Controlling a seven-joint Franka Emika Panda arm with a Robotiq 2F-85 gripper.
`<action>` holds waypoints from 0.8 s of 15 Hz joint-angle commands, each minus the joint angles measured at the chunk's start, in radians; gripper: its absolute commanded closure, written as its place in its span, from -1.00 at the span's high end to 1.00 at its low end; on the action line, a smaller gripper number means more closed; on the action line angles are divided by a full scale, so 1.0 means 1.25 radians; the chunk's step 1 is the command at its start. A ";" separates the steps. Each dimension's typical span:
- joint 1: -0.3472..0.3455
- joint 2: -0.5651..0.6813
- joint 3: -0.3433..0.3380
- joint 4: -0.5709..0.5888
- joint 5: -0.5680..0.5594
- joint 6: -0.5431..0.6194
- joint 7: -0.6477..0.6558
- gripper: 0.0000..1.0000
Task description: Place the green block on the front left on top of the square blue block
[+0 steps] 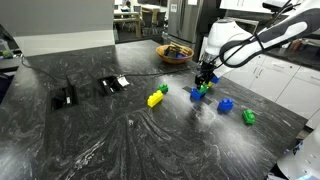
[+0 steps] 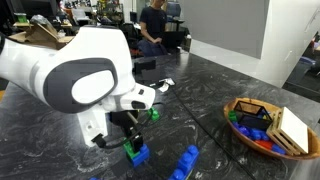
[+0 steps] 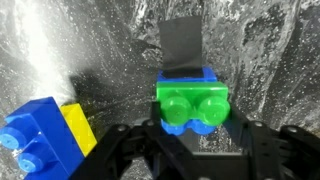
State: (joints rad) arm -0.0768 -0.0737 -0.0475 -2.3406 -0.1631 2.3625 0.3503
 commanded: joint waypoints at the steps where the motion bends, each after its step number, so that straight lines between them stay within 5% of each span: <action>1: -0.001 0.000 0.001 0.001 0.001 -0.002 -0.001 0.28; 6: -0.001 0.000 0.001 0.001 0.001 -0.002 -0.001 0.28; 7: -0.001 0.000 -0.001 0.005 0.012 -0.005 -0.007 -0.22; 12: -0.006 -0.015 -0.012 0.022 0.031 0.004 -0.047 -0.22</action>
State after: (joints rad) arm -0.0776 -0.0812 -0.0527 -2.3195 -0.1598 2.3623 0.3484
